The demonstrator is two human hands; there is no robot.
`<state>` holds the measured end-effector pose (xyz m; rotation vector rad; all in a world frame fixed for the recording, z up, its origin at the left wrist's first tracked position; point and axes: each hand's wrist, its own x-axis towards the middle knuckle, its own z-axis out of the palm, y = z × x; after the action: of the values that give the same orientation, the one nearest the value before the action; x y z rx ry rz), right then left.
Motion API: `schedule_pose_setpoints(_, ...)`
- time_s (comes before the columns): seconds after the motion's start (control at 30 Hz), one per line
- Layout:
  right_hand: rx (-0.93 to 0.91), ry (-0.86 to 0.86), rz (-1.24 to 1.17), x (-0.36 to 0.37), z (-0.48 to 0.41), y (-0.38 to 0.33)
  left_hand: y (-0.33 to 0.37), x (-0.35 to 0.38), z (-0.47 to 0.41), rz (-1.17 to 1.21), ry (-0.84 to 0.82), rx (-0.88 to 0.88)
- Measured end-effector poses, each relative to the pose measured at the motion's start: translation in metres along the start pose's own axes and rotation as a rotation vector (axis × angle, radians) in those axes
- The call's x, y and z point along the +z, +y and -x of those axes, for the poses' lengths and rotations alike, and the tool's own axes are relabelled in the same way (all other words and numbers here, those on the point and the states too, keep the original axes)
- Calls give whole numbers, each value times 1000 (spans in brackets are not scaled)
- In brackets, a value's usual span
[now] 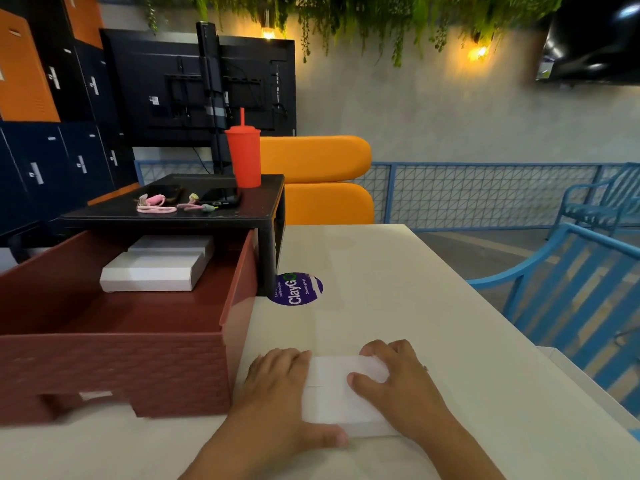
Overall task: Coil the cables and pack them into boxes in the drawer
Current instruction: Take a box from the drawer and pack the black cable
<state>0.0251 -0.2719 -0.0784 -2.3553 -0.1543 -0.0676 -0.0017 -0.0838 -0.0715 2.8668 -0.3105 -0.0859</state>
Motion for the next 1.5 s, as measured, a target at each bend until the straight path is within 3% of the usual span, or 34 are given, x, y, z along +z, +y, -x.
schedule_pose_setpoints(0.07,2,2,-19,0,0,1,12,-1,-4,-143,-57,13)
schedule_pose_setpoints(0.2,-13,25,-43,1,2,3,30,-1,-10,-176,-25,93)
schedule_pose_setpoints(0.37,64,65,-469,-7,9,2,29,-2,-15,-117,1,131)
schedule_pose_setpoints(0.47,41,107,-806,-21,17,1,29,-6,-14,46,49,126)
schedule_pose_setpoints(0.57,-56,-3,-965,-30,21,-1,36,-5,-10,390,102,114)
schedule_pose_setpoints(0.73,-184,-120,-916,-32,24,-12,47,4,-6,896,63,119)
schedule_pose_setpoints(0.93,-258,-146,-831,-17,25,-29,33,-11,5,1144,-206,303)
schedule_pose_setpoints(1.03,-228,-167,-676,-6,24,-28,25,-33,8,1280,-228,348)
schedule_pose_setpoints(1.1,-225,-221,-637,-2,25,-26,28,-51,9,1273,-177,327)
schedule_pose_setpoints(1.2,-239,-271,-531,4,26,-23,35,-69,8,1044,7,245)
schedule_pose_setpoints(1.27,-225,-287,-496,4,24,-23,37,-74,7,962,46,226)
schedule_pose_setpoints(1.5,-321,-278,-470,-30,13,-63,20,-121,12,1178,227,321)
